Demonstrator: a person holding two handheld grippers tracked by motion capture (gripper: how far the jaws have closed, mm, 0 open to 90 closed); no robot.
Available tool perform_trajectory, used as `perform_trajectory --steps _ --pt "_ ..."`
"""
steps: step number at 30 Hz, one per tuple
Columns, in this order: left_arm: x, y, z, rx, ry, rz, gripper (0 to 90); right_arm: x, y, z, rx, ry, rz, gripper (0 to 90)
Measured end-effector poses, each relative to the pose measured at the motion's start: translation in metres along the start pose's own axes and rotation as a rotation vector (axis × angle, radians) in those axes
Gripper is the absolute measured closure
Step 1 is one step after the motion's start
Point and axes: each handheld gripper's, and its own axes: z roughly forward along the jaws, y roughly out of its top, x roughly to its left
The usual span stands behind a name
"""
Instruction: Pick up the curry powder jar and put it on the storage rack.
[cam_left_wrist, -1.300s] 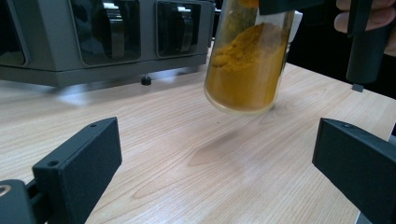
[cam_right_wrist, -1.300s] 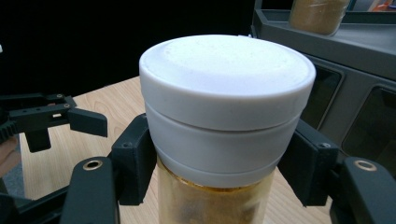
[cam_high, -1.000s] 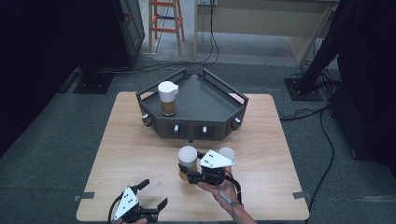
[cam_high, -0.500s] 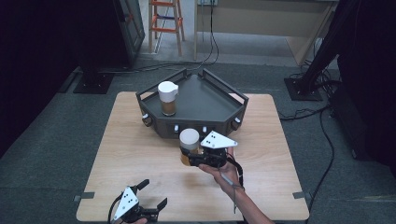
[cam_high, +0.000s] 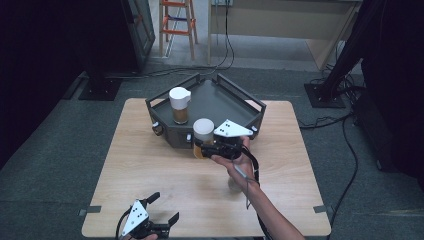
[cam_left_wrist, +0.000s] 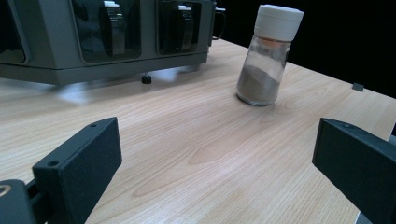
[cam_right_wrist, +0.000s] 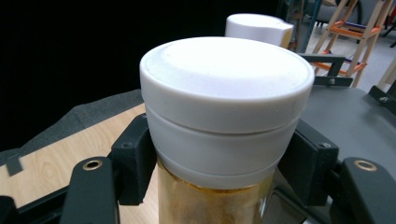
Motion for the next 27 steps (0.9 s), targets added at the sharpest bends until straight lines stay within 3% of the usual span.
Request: perform_trajectory --steps 15,27 --pt "0.0 0.0 0.0 0.002 0.001 0.0 1.2 -0.015 0.028 0.017 0.005 -0.066 0.029 34.6" --pt "0.0 0.0 0.0 0.001 0.0 -0.003 1.2 -0.028 0.039 0.039 0.026 -0.138 0.07 34.6"
